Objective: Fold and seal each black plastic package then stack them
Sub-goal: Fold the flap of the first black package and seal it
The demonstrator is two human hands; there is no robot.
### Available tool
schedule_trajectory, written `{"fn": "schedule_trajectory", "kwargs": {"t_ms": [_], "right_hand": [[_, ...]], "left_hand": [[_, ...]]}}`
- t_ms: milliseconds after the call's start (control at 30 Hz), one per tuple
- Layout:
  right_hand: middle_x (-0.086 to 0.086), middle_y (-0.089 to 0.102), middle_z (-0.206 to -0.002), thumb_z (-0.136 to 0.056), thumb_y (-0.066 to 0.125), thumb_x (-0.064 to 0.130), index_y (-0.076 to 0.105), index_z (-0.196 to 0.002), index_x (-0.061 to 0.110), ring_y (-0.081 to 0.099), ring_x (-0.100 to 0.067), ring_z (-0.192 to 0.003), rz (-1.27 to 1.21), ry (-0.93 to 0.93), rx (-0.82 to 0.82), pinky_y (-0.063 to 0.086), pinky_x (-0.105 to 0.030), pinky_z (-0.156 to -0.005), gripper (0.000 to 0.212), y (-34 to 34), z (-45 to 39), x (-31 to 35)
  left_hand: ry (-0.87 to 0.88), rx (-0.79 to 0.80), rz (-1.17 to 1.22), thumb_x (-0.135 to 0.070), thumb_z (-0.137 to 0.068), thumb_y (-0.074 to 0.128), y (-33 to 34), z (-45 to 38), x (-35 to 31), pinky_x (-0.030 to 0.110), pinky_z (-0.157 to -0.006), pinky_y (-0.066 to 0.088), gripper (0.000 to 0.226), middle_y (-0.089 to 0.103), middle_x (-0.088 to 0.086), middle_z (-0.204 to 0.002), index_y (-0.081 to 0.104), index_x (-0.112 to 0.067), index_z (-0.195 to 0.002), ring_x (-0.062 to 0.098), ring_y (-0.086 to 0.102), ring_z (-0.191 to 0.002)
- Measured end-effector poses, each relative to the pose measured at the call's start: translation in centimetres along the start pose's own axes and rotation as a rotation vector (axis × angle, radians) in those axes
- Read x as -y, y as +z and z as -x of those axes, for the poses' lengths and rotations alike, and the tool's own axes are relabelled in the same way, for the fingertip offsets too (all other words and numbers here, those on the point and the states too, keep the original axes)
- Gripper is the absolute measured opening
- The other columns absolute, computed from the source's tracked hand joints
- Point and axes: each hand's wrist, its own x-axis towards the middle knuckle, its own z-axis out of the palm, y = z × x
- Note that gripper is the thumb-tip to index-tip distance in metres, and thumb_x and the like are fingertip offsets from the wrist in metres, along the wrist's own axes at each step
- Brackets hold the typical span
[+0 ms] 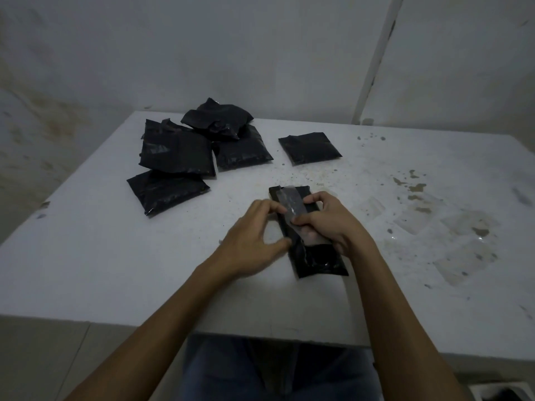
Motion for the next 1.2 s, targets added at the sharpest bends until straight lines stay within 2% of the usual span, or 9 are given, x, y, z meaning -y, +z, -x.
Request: {"fn": "schedule_trajectory", "kwargs": {"t_ms": [100,233,400,467,533,600,700,933,1200], "right_hand": [[-0.016,0.070,-0.109,-0.079,0.084,0.011,0.057,-0.112,0.025,0.074,-0.034,-0.092,-0.048,0.018,0.016,0.063,-0.052,-0.082,0.045,-0.1,0.0,0.1],[-0.016,0.071,-0.108,-0.082,0.081,0.009,0.056,-0.117,0.021,0.075,-0.032,-0.091,-0.084,0.017,0.034,0.064,-0.048,-0.078,0.045,-0.2,0.4,0.2],[-0.016,0.072,-0.108,-0.085,0.078,0.007,0.055,-0.121,0.020,0.075,-0.032,-0.090,-0.098,0.013,0.065,0.063,-0.049,-0.084,0.044,-0.4,0.8,0.3],[-0.016,0.073,-0.106,-0.086,0.077,0.008,0.053,-0.123,0.020,0.076,-0.029,-0.087,-0.070,0.001,0.078,0.064,-0.045,-0.079,0.046,-0.6,1.2,0.3],[-0.016,0.073,-0.102,-0.088,0.076,0.008,0.050,-0.126,0.021,0.076,-0.026,-0.078,-0.007,-0.008,0.092,0.064,-0.040,-0.070,0.048,-0.8,1.8,0.4],[-0.020,0.071,-0.098,-0.090,0.073,0.005,0.046,-0.128,0.021,0.072,-0.025,-0.065,-0.001,-0.007,0.119,0.061,-0.038,-0.059,0.049,-0.8,2.3,0.5],[-0.023,0.069,-0.089,-0.092,0.070,0.002,0.043,-0.133,0.018,0.065,-0.023,-0.053,-0.013,-0.009,0.118,0.057,-0.034,-0.053,0.051,-0.8,2.5,0.5],[-0.020,0.072,-0.088,-0.088,0.076,0.005,0.039,-0.142,0.018,0.066,-0.020,-0.050,0.031,-0.013,0.101,0.062,-0.037,-0.057,0.066,-1.0,3.4,0.6],[-0.011,0.069,-0.059,-0.085,0.078,-0.002,0.030,-0.155,0.021,0.059,-0.016,-0.043,0.033,0.005,0.116,0.054,-0.027,-0.046,0.089,-2.2,5.5,-0.4]], "left_hand": [[-0.010,-0.026,-0.028,-0.051,-0.083,0.074,1.1,1.1,-0.1,0.035,-0.096,0.050,0.055,0.045,-0.018,-0.128,0.040,-0.040,-0.124,0.006,0.051,-0.116],[-0.053,-0.059,-0.071,-0.055,-0.082,0.075,1.9,1.5,-1.1,0.043,-0.100,0.047,0.063,0.045,-0.015,-0.126,0.035,-0.037,-0.128,0.010,0.044,-0.114],[-0.063,-0.055,-0.133,-0.050,-0.087,0.074,2.5,2.3,-2.3,0.053,-0.122,0.025,0.069,0.040,-0.015,-0.127,0.031,-0.029,-0.137,-0.011,0.018,-0.095],[-0.065,-0.055,-0.154,-0.052,-0.088,0.073,2.5,2.4,-2.4,0.053,-0.127,0.012,0.073,0.045,-0.010,-0.137,0.030,-0.028,-0.142,-0.012,0.019,-0.101],[-0.038,-0.061,-0.185,-0.056,-0.088,0.069,2.8,2.3,-2.1,0.053,-0.128,0.003,0.073,0.044,-0.011,-0.146,0.029,-0.031,-0.144,-0.004,0.030,-0.121],[0.001,-0.054,-0.239,-0.062,-0.086,0.061,3.1,2.1,-1.7,0.058,-0.127,0.001,0.071,0.038,-0.014,-0.151,0.030,-0.034,-0.144,0.005,0.039,-0.134],[-0.002,-0.027,-0.336,-0.071,-0.084,0.048,3.3,1.8,-1.2,0.063,-0.125,-0.001,0.082,0.027,-0.012,-0.159,0.025,-0.034,-0.153,0.009,0.035,-0.144],[-0.021,-0.008,-0.416,-0.079,-0.080,0.042,3.4,1.8,-1.1,0.067,-0.123,-0.005,0.091,0.028,-0.009,-0.157,0.023,-0.034,-0.156,0.011,0.032,-0.146],[-0.019,-0.001,-0.454,-0.084,-0.081,0.041,3.5,1.7,-0.9,0.069,-0.122,-0.005,0.094,0.027,-0.007,-0.159,0.019,-0.034,-0.157,0.013,0.029,-0.148]]}}
